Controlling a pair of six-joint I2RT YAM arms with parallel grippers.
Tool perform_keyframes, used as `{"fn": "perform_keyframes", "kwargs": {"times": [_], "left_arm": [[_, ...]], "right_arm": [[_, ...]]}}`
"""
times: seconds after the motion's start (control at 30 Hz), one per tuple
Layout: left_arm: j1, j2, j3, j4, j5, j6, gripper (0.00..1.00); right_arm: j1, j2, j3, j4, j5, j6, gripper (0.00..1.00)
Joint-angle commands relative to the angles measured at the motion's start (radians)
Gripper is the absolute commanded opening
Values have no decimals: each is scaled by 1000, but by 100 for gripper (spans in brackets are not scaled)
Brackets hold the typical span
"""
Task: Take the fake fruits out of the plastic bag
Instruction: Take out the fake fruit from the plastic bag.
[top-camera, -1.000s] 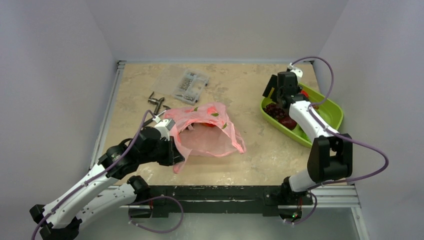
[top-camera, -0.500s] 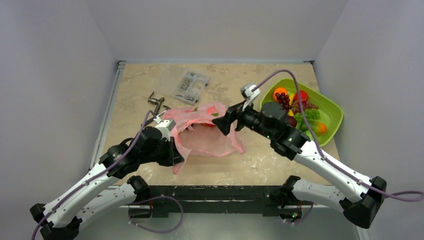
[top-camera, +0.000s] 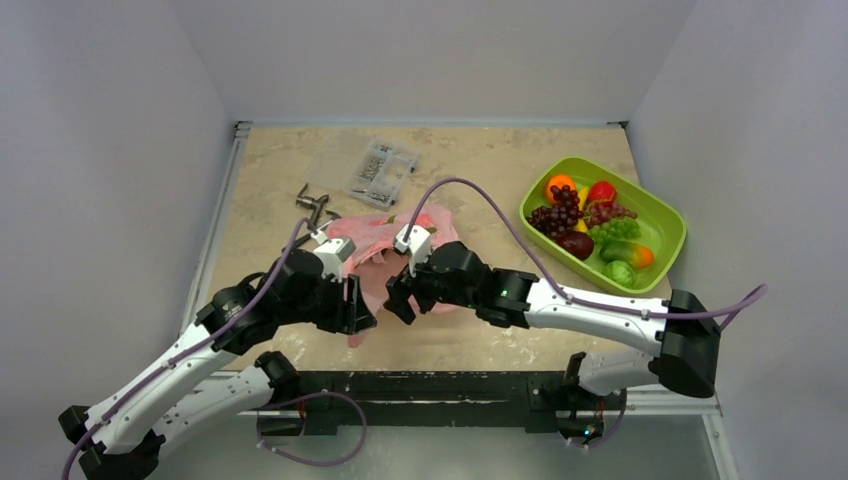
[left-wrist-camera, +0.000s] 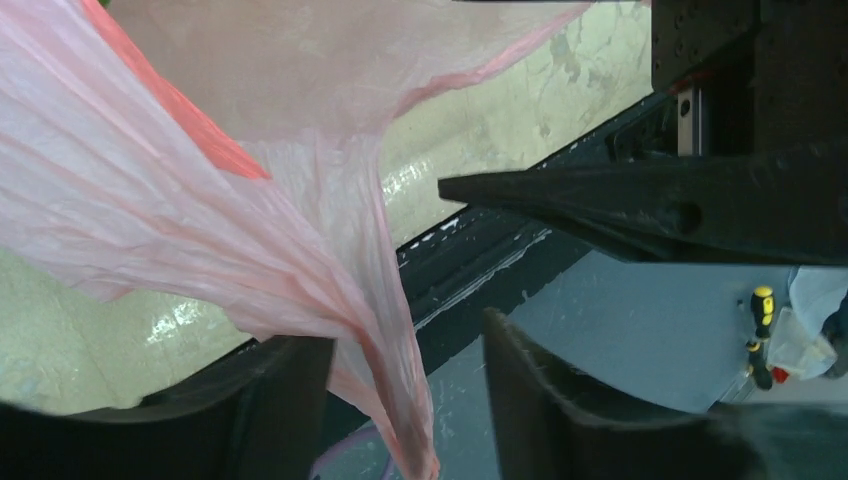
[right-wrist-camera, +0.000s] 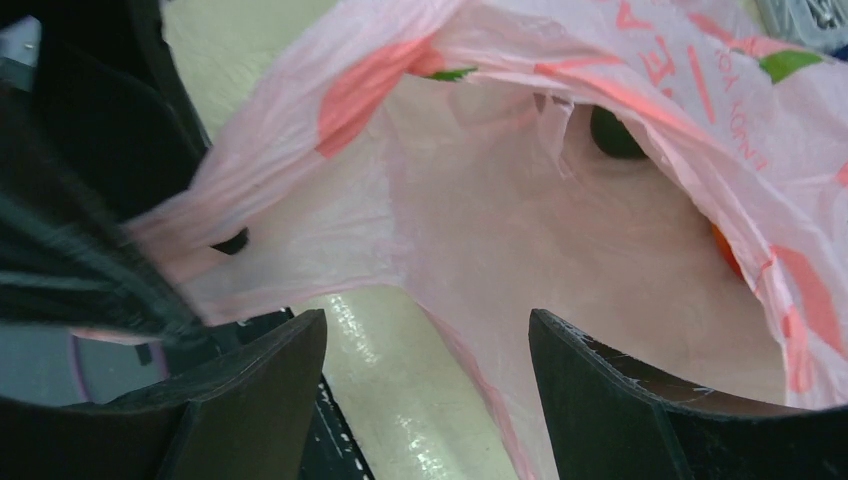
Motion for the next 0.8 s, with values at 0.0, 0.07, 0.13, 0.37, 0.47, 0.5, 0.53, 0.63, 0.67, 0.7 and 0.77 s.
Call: {"fn": "perform_keyframes", "kwargs": {"times": [0.0, 0.07, 0.13, 0.37, 0.47, 0.5, 0.53, 0.63, 0.67, 0.7, 0.77], "left_arm": [[-8, -21, 21, -17, 48, 19, 63], [-8, -49, -5, -24, 48, 10, 66], [-7, -75, -35, -22, 55, -9, 66], [-8, -131, -57, -62, 71, -34, 61], [-8, -140, -49, -89, 78, -21, 51], [-8, -142, -47, -93, 74, -19, 41], [-8, -140, -42, -95, 71, -17, 27], [-8, -123, -20, -71, 83, 0, 2], [-8, -110, -9, -56, 97, 10, 0], [-8, -95, 3, -45, 112, 18, 0], [-8, -70, 22, -23, 132, 26, 0]], "right_arm": [[5, -19, -6, 46, 49, 32, 73], [4, -16, -12, 63, 42, 41, 73], [4, -10, -6, 63, 46, 45, 73], [4, 6, 4, 89, 89, 31, 74], [5, 49, 21, 51, 129, -42, 72], [5, 67, 28, 36, 156, -66, 70], [7, 84, 31, 25, 177, -89, 66], [13, 122, 25, 41, 190, -131, 53], [14, 133, 11, 73, 187, -147, 51], [15, 149, -4, 111, 197, -170, 49], [15, 203, -17, 173, 284, -196, 47]]}}
